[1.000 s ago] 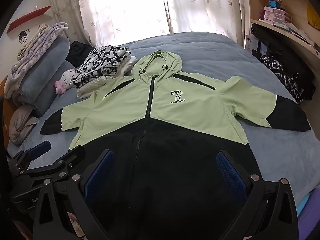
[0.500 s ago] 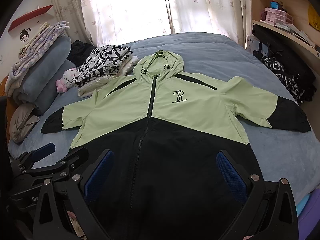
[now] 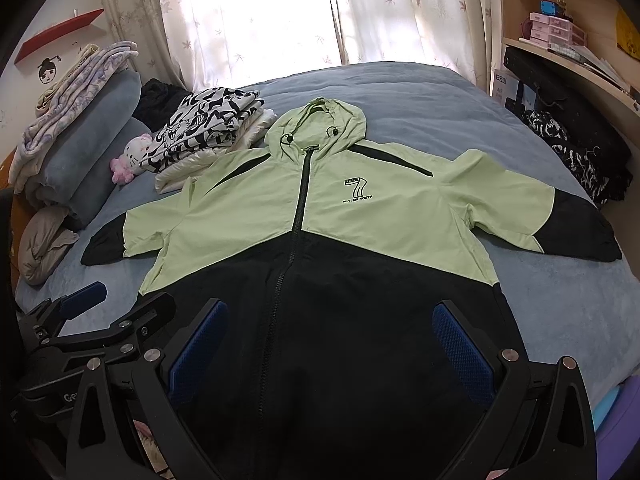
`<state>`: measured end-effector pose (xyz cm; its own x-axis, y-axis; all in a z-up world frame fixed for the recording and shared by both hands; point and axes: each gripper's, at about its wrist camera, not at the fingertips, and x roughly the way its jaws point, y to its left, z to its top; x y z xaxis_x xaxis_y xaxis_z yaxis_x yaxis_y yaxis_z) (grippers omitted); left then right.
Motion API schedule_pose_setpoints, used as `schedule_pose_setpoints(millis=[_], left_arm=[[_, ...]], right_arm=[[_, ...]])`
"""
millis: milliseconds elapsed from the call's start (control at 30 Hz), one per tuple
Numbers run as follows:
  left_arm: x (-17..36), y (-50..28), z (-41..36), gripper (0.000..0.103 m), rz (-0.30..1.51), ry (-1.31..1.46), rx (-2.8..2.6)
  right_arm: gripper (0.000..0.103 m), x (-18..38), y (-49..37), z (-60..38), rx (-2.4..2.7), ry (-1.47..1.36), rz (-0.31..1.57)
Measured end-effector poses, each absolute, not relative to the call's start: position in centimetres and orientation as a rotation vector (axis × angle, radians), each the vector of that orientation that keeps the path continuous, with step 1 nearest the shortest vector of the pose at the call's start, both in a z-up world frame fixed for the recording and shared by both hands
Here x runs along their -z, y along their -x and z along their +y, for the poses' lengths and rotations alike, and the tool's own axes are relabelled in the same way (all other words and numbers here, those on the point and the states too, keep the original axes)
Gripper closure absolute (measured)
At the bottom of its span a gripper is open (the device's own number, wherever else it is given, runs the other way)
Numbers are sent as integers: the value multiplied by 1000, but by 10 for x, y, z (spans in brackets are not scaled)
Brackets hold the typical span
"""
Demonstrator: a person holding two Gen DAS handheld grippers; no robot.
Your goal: Fold large clothes
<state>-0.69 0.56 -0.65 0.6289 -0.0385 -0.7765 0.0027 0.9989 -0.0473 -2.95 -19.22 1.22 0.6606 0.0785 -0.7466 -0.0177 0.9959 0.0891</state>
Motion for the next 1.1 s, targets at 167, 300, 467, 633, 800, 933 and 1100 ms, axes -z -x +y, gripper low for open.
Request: schedule_pose_setpoints(millis=[167, 300, 467, 633, 800, 933, 1100], left_arm=[[5, 7, 5, 4, 888, 35, 17], [-1, 4, 1, 4, 882, 14, 13], [-9, 2, -3, 4, 858, 0, 7], [-19, 1, -5, 4, 823, -6, 9], [-35, 1, -9, 4, 773, -20, 9], [-49, -2, -12, 4, 750, -11, 22], [-64, -8, -17, 3, 743, -8, 38]], right_arm=[[0, -12, 29, -193, -54, -74, 847], [0, -15, 35, -188, -53, -72, 844], [0, -17, 34, -193, -45, -58, 833], [0, -32, 28, -200, -43, -41, 813], [0, -52, 21, -210, -48, -37, 795], [0, -67, 19, -215, -47, -28, 772], [0, -85, 19, -223, -73, -43, 757]])
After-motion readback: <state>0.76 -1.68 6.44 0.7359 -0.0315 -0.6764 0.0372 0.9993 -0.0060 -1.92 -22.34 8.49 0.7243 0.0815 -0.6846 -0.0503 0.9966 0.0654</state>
